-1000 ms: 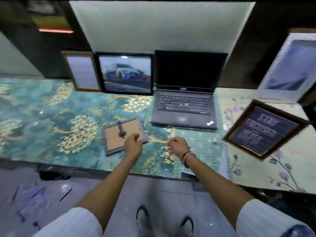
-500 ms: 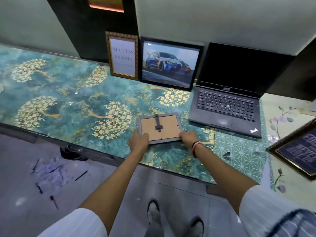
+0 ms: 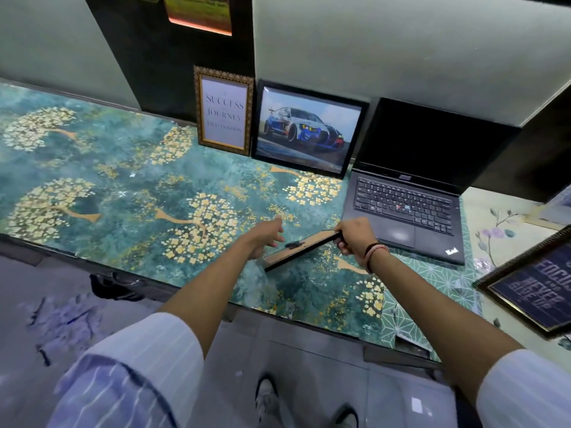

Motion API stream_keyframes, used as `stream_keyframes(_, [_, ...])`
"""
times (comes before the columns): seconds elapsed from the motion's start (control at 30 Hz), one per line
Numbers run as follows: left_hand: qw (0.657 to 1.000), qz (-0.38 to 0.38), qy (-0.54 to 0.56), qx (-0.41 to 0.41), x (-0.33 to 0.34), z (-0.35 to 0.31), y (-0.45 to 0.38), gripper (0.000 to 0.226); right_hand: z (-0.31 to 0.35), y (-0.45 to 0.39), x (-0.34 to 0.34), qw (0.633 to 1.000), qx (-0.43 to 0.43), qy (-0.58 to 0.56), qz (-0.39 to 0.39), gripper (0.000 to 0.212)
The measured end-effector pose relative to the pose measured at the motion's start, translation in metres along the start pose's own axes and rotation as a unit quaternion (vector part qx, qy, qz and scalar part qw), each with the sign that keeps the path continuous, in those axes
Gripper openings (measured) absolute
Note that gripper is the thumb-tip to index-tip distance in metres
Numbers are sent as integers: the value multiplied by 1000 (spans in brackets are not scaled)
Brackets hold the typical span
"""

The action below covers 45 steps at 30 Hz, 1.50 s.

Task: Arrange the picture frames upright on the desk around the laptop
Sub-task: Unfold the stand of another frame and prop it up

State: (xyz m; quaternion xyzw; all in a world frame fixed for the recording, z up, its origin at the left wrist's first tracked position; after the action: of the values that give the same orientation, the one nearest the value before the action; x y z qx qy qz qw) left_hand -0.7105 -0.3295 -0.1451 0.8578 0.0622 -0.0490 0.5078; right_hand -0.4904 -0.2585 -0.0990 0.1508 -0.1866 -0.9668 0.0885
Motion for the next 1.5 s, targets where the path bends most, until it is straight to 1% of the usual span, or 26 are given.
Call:
stream_keyframes(0.07, [999, 19, 9, -34, 2, -3, -9, 68, 0, -1, 0, 1000, 1, 7, 8, 16])
stream_keyframes(0.13, [999, 19, 10, -46, -1, -5, -20, 71, -3, -2, 1, 1000, 0, 5, 10, 13])
stream_keyframes(0.23, [997, 45, -2, -61, 5, -3, -25, 77, -7, -3, 0, 1000, -7, 1, 0, 14])
stream_keyframes(0.37, [998, 44, 2, -47, 12, -1, -24, 82, -4, 0, -1, 999, -33, 3, 7, 19])
stream_keyframes(0.47, [999, 30, 22, -40, 8, -1, -31, 76, 3, 2, -5, 999, -49, 8, 8, 22])
stream_keyframes(0.6, [990, 15, 139, -8, -4, -15, -36, 59, 9, 0, -11, 998, -57, 42, -4, 24])
stream_keyframes(0.73, [971, 70, 227, 28, -7, -24, -37, 56, 9, -8, -14, 997, -35, 64, -33, 22])
stream_keyframes(0.83, [943, 114, 307, 51, -12, -15, -39, 55, 11, -18, -13, 995, -22, 81, -46, 19])
stream_keyframes(0.87, [933, 122, 334, 55, -15, -11, -39, 52, 12, -21, -11, 995, -21, 88, -51, 19])
stream_keyframes(0.9, [929, 121, 345, 60, -18, -5, -40, 45, 14, -24, -9, 994, -19, 89, -56, 17])
stream_keyframes(0.93, [936, 106, 329, 69, -22, 1, -42, 36, 16, -26, -7, 994, -15, 86, -62, 15])
stream_keyframes(0.97, [952, 80, 284, 81, -28, 9, -41, 33, 18, -29, -4, 994, -12, 80, -67, 12])
stream_keyframes(1.03, [984, 30, 137, 110, -38, 26, -40, 40, 24, -34, 0, 994, -11, 73, -75, 11])
stream_keyframes(1.1, [990, 28, 12, 138, -41, 43, -35, 48, 30, -39, 5, 995, -5, 59, -78, 7])
stream_keyframes(1.13, [988, 35, -23, 149, -42, 50, -32, 51, 32, -41, 7, 996, -1, 51, -75, 7])
stream_keyframes(1.2, [986, 40, -45, 157, -43, 56, -27, 44, 35, -44, 13, 998, 5, 30, -62, 16])
stream_keyframes(1.3, [984, 33, -31, 171, -42, 57, -30, 36, 33, -46, 18, 999, 15, -5, -42, 40])
stream_keyframes(1.4, [982, -23, -45, 183, -45, 54, -33, 33, 22, -49, 17, 1000, -2, 11, -16, 70])
stream_keyframes(1.47, [981, -63, -39, 179, -49, 55, -36, 31, 10, -48, 13, 998, -26, 53, -1, 91])
stream_keyframes(1.5, [981, -74, -29, 177, -50, 56, -38, 31, 8, -44, 11, 996, -38, 76, 7, 95])
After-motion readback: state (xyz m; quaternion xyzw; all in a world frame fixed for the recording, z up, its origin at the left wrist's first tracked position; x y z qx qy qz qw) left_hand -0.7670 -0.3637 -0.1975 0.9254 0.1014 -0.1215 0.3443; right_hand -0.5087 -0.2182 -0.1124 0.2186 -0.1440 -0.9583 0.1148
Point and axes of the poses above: each hand's wrist, its own y-axis away from the middle knuckle, its own x-axis out of the palm, z = x × y, the point moved 8 cm from there along -y, towards the middle knuckle, and after that the axes turned 12 degrees about -x, right-handed, at the moved point
